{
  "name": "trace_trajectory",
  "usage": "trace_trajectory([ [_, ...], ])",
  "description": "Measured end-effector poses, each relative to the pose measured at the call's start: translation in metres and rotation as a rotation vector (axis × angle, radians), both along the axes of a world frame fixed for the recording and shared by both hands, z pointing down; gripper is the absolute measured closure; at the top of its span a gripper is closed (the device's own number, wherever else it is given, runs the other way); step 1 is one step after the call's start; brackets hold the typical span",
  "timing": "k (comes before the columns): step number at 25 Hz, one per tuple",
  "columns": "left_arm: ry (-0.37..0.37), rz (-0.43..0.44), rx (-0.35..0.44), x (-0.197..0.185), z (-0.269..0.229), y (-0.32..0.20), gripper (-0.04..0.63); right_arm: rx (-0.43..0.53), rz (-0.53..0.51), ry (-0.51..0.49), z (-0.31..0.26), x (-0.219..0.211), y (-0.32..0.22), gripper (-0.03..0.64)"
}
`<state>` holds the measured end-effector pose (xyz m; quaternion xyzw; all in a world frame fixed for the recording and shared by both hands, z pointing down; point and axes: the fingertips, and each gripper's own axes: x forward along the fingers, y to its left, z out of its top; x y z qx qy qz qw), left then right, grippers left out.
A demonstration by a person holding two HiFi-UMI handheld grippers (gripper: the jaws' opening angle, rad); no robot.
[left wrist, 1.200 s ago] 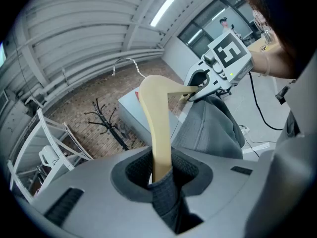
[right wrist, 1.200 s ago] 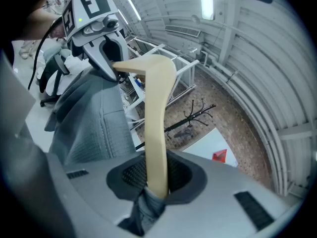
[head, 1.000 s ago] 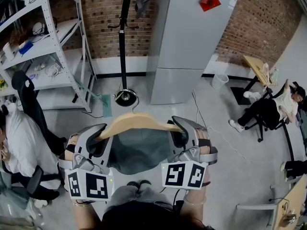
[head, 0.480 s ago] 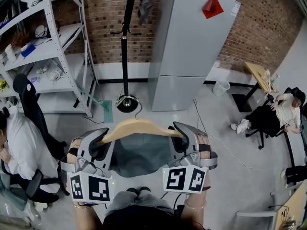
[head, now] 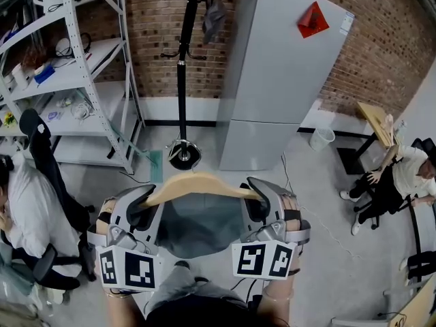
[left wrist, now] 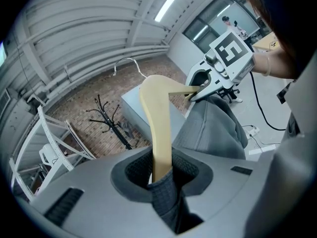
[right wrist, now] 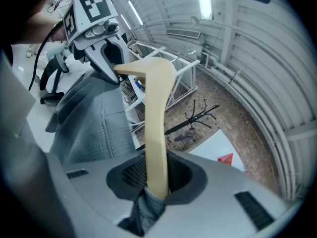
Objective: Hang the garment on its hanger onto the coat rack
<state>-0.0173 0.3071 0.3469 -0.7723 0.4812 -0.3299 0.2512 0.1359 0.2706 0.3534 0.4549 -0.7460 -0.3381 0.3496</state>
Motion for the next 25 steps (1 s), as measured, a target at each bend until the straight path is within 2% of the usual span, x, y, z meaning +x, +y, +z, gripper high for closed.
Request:
trace_trajectory([
  [10,-0.002,0.012,-0.008,-0.011,0.003,-0.074,0.512,0.001,0.011,0.0,0.001,-0.011,-0.073,0.537],
  [25,0.003,0.054,0.029,-0.082,-0.005,-0.203,0.512,0.023,0.042,0.021,-0.007,-0.081,-0.194,0.538],
])
